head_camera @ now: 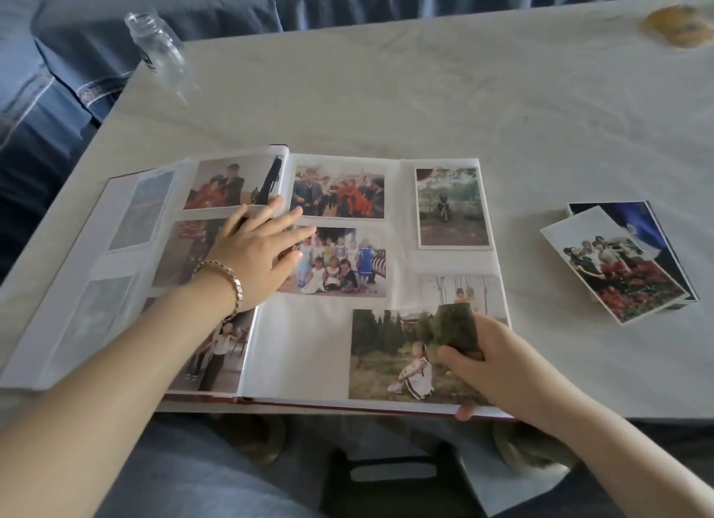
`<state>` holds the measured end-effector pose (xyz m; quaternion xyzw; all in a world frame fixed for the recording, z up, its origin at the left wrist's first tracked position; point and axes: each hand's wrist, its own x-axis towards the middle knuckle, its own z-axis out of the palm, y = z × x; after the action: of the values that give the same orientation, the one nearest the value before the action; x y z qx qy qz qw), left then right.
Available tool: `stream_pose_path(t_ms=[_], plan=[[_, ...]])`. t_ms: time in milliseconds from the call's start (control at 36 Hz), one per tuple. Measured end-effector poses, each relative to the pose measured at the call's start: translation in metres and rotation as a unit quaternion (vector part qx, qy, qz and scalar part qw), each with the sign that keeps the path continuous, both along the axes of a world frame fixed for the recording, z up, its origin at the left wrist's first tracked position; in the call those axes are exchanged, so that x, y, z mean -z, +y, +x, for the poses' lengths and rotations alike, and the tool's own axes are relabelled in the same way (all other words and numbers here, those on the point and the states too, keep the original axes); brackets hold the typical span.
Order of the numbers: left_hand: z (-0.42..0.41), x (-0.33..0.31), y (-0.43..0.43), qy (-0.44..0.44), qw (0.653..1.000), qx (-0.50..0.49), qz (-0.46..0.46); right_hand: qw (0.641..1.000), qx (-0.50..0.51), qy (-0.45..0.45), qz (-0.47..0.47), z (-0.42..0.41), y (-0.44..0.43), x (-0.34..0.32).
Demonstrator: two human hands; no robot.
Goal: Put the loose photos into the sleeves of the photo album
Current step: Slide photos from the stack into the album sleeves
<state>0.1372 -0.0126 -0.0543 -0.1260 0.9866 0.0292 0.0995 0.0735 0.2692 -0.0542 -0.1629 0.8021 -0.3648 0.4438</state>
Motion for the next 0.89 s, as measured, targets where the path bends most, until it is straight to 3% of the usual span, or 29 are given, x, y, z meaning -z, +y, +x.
stream_pose_path(t_ms=[139,278,611,889], plan=[[0.001,0.009,0.001,0.033,0.999,-0.014,-0.001,0.992,-0.093,0.067,0.055,-0.011,-0.005,-0.008],[0.001,0.013,0.000,0.050,0.999,-0.015,0.008,0.983,-0.021,0.174,0.047,-0.029,0.000,-0.009],[0.001,0.014,0.000,0.065,0.998,-0.018,0.013,0.997,0.074,0.022,-0.020,-0.028,-0.004,-0.002],[0.002,0.012,0.002,0.075,0.997,-0.021,0.020,0.997,0.051,0.005,-0.056,-0.005,-0.046,0.008]])
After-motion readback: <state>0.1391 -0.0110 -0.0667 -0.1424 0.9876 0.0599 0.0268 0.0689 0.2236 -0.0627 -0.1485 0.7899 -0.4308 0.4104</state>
